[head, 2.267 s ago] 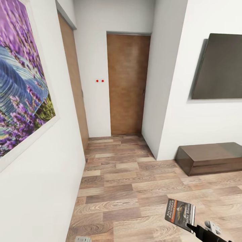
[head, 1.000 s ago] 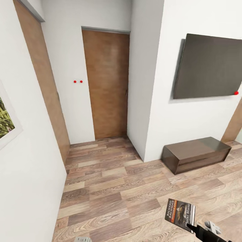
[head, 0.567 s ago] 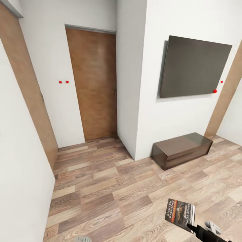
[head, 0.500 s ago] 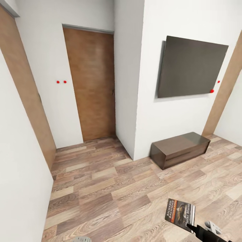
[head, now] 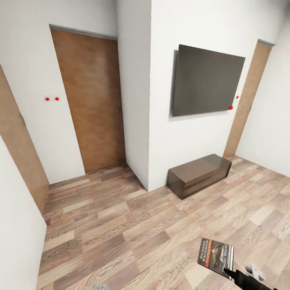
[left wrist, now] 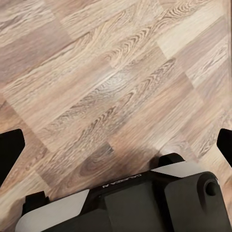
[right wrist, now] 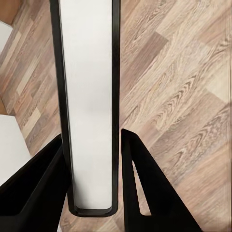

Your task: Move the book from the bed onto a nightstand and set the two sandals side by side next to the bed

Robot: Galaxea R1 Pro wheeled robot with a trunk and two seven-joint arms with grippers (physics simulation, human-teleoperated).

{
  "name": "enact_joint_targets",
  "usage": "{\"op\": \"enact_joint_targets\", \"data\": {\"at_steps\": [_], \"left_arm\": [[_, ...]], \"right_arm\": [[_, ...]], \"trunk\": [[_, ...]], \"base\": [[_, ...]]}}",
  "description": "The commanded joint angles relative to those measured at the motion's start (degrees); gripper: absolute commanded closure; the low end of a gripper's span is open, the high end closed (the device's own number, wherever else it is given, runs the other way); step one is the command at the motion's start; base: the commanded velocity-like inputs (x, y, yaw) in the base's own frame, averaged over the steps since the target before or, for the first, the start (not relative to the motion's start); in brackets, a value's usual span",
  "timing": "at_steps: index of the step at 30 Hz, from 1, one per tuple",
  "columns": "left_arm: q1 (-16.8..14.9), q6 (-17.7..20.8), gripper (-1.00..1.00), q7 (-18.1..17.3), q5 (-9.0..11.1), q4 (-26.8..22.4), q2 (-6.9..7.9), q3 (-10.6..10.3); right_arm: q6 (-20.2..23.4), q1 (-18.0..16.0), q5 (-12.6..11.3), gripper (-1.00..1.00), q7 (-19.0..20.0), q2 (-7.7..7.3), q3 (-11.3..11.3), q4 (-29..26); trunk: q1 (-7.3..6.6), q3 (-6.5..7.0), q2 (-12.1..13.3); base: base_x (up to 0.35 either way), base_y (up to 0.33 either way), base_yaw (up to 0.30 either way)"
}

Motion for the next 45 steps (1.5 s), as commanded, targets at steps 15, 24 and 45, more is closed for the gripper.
{"op": "enact_joint_targets", "data": {"at_steps": [15, 24, 45], "left_arm": [[-0.04, -0.25, -1.00, -0.18, 0.41, 0.04, 0.02, -0.49], [-0.04, -0.25, -1.00, -0.24, 0.41, 0.03, 0.02, -0.47], [-0.04, -0.25, -1.00, -0.24, 0.41, 0.04, 0.02, -0.49]], "right_arm": [[0.63, -0.08, -0.48, 1.00, 0.19, -0.01, -0.36, -0.02], [0.63, -0.08, -0.49, 1.00, 0.19, -0.01, -0.36, -0.02], [0.63, -0.07, -0.45, 1.00, 0.19, -0.01, -0.36, -0.02]], "trunk": [[0.04, -0.13, -0.14], [0.04, -0.13, -0.14], [0.04, -0.13, -0.14]], "base": [[0.000, 0.000, -0.245], [0.199, 0.000, -0.244], [0.130, 0.000, -0.241]]}}
